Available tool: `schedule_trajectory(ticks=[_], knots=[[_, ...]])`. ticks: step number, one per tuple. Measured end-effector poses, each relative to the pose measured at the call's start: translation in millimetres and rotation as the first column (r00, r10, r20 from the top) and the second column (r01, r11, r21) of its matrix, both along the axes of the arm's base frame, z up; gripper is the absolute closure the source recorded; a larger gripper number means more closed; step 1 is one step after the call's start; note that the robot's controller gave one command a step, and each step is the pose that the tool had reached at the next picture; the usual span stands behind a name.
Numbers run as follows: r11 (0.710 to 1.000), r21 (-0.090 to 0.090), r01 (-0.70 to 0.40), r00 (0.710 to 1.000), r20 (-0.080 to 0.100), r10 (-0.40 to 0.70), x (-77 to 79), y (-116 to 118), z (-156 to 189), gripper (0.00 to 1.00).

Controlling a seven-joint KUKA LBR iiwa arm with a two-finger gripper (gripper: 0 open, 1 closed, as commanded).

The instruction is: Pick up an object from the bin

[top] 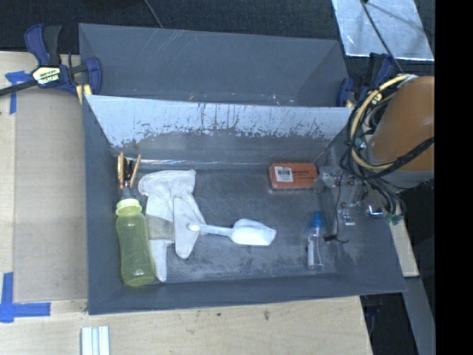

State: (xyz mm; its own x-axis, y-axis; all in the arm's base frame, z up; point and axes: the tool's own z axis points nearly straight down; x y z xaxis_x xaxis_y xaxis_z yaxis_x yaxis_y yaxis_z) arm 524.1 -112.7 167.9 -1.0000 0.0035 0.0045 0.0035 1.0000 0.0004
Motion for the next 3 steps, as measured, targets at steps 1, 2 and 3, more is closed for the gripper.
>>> schedule_trajectory(ticks=[1, 2, 3], knots=[[1.000, -0.001, -0.003, 1.000, 0.008, 0.003, 1.8, 0, 5, 0.00], [1.000, -0.003, -0.030, 0.999, 0.014, 0.030, -1.3, 44, -51, 0.00], [1.000, 0.004, -0.013, 1.000, 0.005, 0.013, 2.1, 43, -90, 0.00]])
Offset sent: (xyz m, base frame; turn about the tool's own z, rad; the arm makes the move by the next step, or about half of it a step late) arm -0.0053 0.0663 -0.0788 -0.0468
